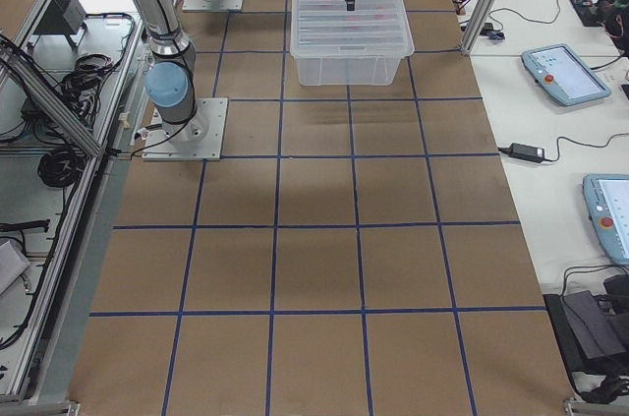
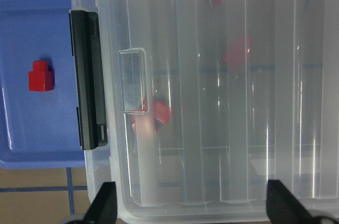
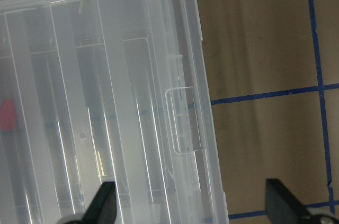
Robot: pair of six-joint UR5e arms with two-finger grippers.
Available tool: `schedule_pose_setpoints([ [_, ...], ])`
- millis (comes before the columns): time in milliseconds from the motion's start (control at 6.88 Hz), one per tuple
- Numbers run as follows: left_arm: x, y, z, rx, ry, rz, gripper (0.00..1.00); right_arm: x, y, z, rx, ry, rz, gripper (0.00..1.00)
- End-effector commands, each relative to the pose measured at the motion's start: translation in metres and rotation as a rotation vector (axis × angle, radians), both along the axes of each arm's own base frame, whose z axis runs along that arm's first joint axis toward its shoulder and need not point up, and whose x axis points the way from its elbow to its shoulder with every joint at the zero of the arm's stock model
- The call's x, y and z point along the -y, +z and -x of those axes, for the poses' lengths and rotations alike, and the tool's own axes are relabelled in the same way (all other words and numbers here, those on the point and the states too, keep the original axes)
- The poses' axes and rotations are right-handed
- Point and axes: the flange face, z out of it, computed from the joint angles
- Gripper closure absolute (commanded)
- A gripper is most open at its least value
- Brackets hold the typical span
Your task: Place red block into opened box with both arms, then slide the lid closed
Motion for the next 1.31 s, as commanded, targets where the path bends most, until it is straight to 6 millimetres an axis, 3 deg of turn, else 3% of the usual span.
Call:
schedule_pose_setpoints([
  [0,0.001,0.000,-0.001,0.000,0.001,0.000,0.00,0.000,-0.001,-0.001,0.000,0.001,-0.002,0.00],
  [872,0.001,0.000,-0.001,0.000,0.001,0.000,0.00,0.002,-0.003,0.002,-0.005,-0.002,-0.003,0.00],
  [1162,0.000,-0.001,-0.001,0.000,0.001,-0.002,0.00,0.011,-0.003,0.034,-0.005,-0.059,0.011,0.00],
])
